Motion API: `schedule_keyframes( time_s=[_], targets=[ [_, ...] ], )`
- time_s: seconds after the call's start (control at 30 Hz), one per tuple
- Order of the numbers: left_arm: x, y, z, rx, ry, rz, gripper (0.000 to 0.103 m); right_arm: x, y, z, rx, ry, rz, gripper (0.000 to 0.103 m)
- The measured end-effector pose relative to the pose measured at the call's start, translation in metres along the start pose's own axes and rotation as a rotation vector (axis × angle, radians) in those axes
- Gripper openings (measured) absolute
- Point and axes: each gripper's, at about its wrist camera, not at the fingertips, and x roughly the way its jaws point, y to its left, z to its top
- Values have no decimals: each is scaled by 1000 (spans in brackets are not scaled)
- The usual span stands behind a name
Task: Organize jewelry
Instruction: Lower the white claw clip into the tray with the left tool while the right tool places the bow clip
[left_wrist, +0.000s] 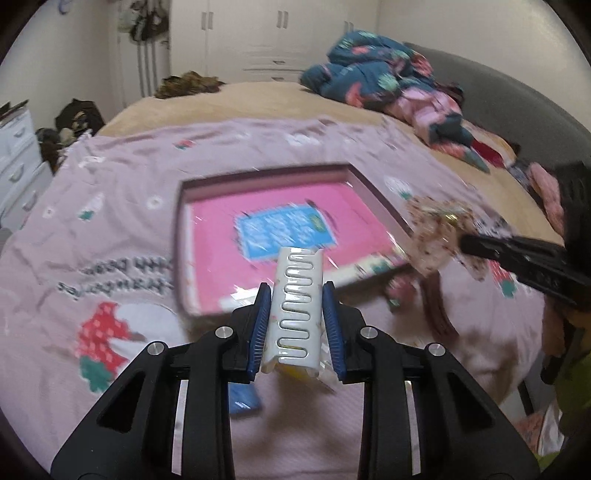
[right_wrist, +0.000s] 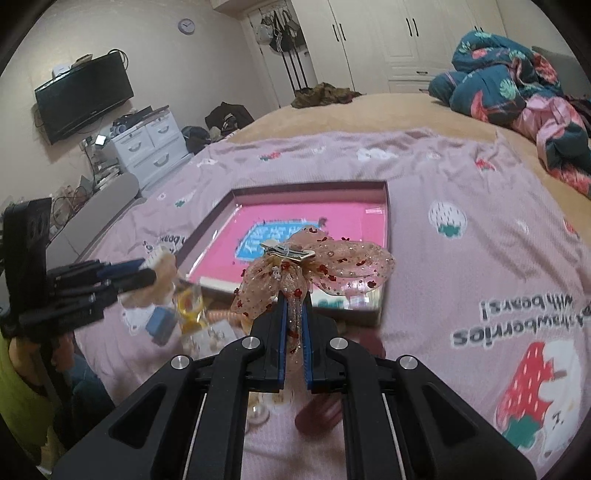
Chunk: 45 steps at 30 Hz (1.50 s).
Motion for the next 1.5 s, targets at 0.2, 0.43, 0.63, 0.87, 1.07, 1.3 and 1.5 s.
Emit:
schedule_keyframes(
  time_s=[0.2, 0.43, 0.63, 0.87, 1.07, 1.3, 1.5],
  targets=[
    [7, 31, 23, -47, -29, 48, 21, 12, 2, 26, -24, -28, -18, 6],
    [33, 49, 38, -81, -31, 56, 21, 35, 0, 47, -32, -40, -40, 6],
    [61, 57, 45, -106, -7, 62, 21, 62, -9, 54, -8, -18, -57, 6],
    [95, 70, 44, -137, 44, 79, 21, 97, -22, 51, 24, 36, -81, 7],
    [114, 76, 45, -153, 73, 84, 21, 122, -30, 45, 49, 85, -103, 7],
    [126, 78, 38, -153, 106, 87, 21, 138, -41, 34, 102, 143, -127, 16],
    [125, 78, 34, -158, 106, 88, 21, 115, -36, 25, 119, 107, -145, 38]
  ],
)
